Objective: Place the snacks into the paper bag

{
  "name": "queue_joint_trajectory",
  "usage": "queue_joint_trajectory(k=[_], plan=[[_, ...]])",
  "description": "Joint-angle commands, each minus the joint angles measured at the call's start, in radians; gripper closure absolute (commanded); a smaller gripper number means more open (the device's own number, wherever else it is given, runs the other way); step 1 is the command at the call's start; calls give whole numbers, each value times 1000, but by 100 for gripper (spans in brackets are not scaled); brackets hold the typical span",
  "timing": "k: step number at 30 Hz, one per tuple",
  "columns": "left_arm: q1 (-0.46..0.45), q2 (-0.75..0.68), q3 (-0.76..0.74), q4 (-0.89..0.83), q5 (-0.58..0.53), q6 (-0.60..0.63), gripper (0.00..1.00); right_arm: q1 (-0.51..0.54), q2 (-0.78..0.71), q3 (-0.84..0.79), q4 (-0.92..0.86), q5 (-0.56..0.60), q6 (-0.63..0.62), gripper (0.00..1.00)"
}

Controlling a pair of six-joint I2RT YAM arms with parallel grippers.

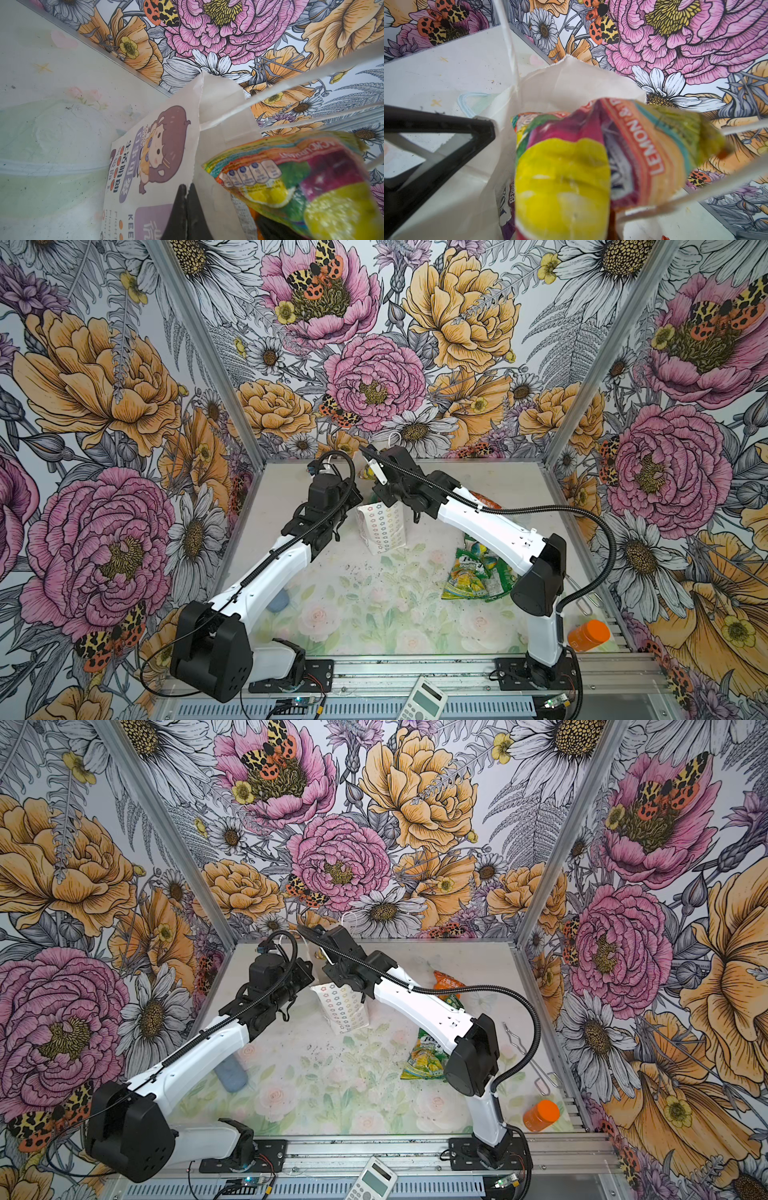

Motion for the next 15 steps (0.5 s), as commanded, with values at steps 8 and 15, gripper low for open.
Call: queue_joint_trajectory(k=[8, 15], plan=[[-5, -11, 0, 16, -14, -10, 100, 6, 17, 154, -177, -47, -52, 77], [-10, 3, 14, 16, -7, -7, 100, 5, 49, 203, -202, -75, -44, 76]])
